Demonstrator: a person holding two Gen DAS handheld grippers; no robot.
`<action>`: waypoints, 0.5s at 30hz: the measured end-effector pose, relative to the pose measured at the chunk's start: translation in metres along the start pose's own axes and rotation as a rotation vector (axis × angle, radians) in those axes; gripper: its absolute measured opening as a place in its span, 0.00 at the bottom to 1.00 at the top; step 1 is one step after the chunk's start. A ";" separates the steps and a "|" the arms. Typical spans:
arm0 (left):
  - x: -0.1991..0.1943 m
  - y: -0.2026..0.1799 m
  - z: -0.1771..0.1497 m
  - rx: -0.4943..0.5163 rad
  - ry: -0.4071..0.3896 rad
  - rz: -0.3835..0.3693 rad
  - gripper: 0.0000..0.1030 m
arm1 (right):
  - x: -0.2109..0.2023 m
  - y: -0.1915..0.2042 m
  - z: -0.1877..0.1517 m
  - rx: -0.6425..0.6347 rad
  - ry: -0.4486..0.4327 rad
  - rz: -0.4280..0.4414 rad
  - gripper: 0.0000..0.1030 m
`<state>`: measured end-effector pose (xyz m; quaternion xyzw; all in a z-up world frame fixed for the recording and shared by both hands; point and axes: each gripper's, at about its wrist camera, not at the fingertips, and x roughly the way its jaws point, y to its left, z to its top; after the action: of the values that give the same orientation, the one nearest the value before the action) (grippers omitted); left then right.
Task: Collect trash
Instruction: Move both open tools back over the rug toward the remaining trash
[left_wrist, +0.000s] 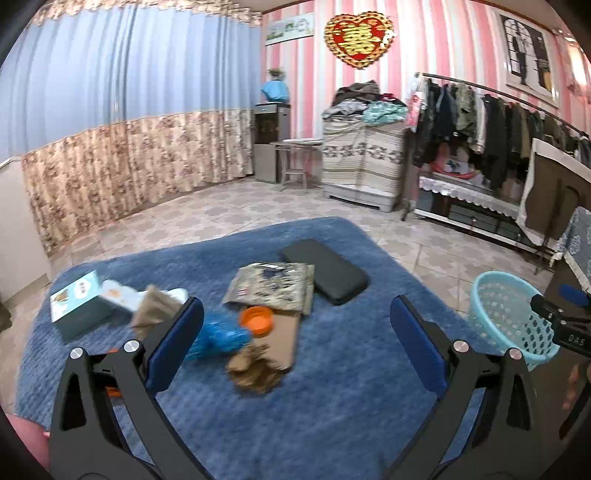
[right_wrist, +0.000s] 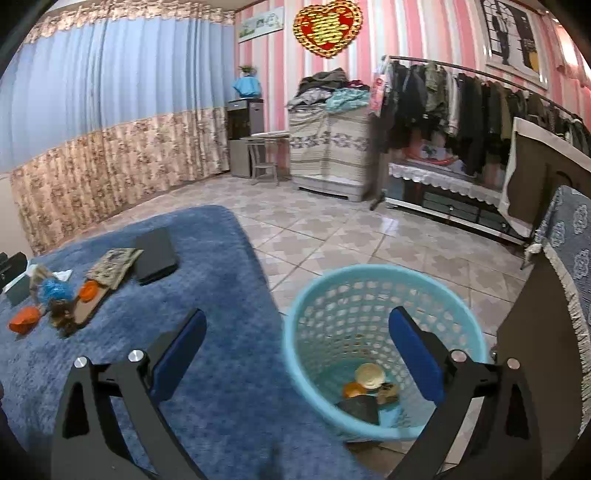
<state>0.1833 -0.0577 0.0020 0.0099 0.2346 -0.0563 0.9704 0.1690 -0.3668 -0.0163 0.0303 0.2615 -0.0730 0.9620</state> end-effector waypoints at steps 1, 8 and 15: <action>-0.003 0.008 -0.002 -0.006 0.001 0.014 0.95 | 0.000 0.005 -0.001 -0.008 0.001 0.007 0.94; -0.016 0.057 -0.015 -0.053 0.019 0.088 0.95 | -0.001 0.038 -0.004 -0.054 0.005 0.050 0.94; -0.022 0.098 -0.034 -0.098 0.043 0.147 0.95 | 0.003 0.065 -0.009 -0.087 0.018 0.087 0.94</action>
<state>0.1598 0.0434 -0.0188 -0.0190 0.2565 0.0269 0.9660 0.1772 -0.3018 -0.0247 0.0003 0.2713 -0.0192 0.9623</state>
